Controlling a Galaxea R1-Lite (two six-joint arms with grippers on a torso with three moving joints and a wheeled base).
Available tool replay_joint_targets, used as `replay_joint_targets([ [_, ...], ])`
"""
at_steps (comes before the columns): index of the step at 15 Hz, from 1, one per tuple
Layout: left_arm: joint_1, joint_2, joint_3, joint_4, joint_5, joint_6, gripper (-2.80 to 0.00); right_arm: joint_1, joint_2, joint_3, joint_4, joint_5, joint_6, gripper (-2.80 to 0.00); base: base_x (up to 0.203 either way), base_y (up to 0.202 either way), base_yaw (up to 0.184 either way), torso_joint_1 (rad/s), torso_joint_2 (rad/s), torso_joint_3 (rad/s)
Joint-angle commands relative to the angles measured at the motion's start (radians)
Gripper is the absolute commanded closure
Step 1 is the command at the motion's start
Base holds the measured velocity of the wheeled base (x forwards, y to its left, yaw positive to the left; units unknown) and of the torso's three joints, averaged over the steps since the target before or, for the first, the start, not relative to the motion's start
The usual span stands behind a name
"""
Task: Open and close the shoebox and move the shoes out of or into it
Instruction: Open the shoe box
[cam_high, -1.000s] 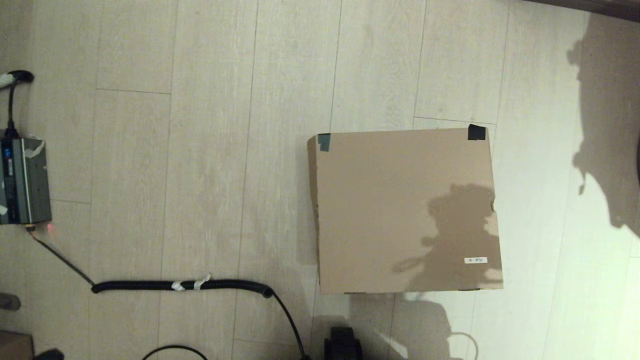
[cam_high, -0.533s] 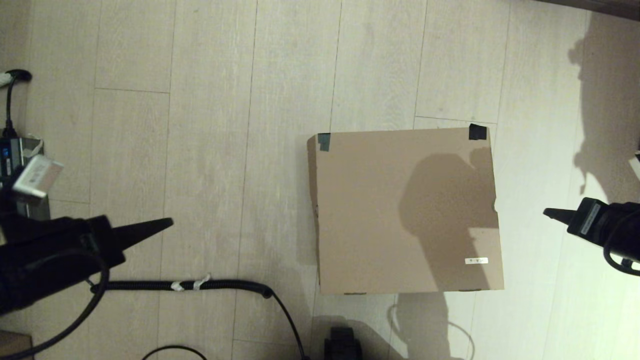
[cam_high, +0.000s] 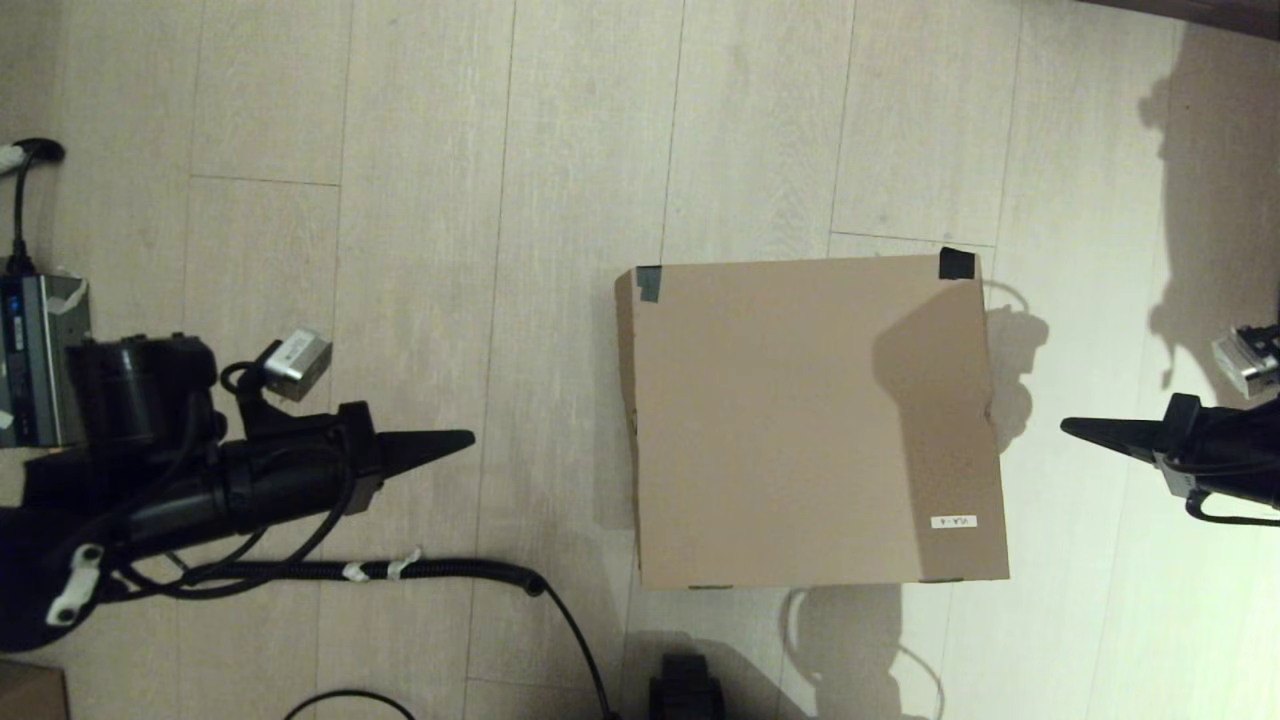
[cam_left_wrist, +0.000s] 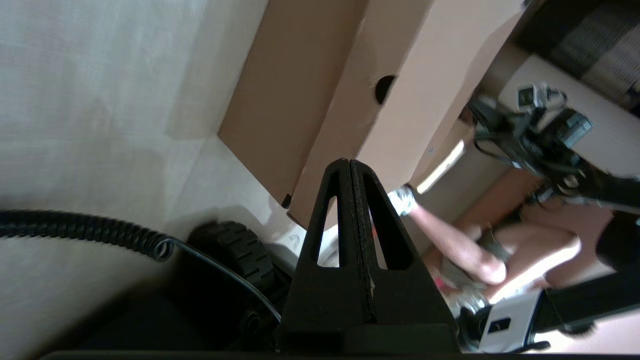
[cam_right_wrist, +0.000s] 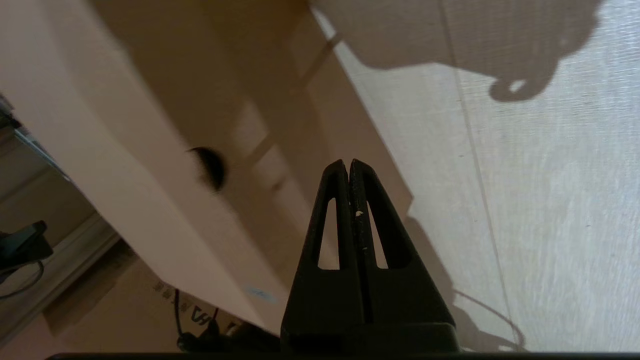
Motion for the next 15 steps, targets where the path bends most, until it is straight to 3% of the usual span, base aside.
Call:
replay_joint_targets([
  [1,-0.035,0.107,-0.037,-0.005,-0.007,-0.002,0.00,-0.009,0.096,-0.015,-0.030,0.016,0.001,0.00,0.000,0.000,0.000,0.000,0.00,0.000],
  [4,-0.107,0.208,-0.117,-0.011,-0.003,0.000,0.00,0.011,0.176,-0.003,-0.117,0.023,0.004,0.00,0.000,0.000,0.000,0.000,0.00,0.000],
  [10,-0.218,0.301,-0.258,-0.003,0.017,-0.011,0.00,0.173,0.204,0.020,-0.139,0.019,0.013,0.00,0.000,0.000,0.000,0.000,0.00,0.000],
  [15,-0.235,0.266,-0.257,0.003,0.026,-0.023,0.00,0.183,0.139,0.032,-0.136,0.017,0.020,0.00,0.000,0.000,0.000,0.000,0.00,0.000],
])
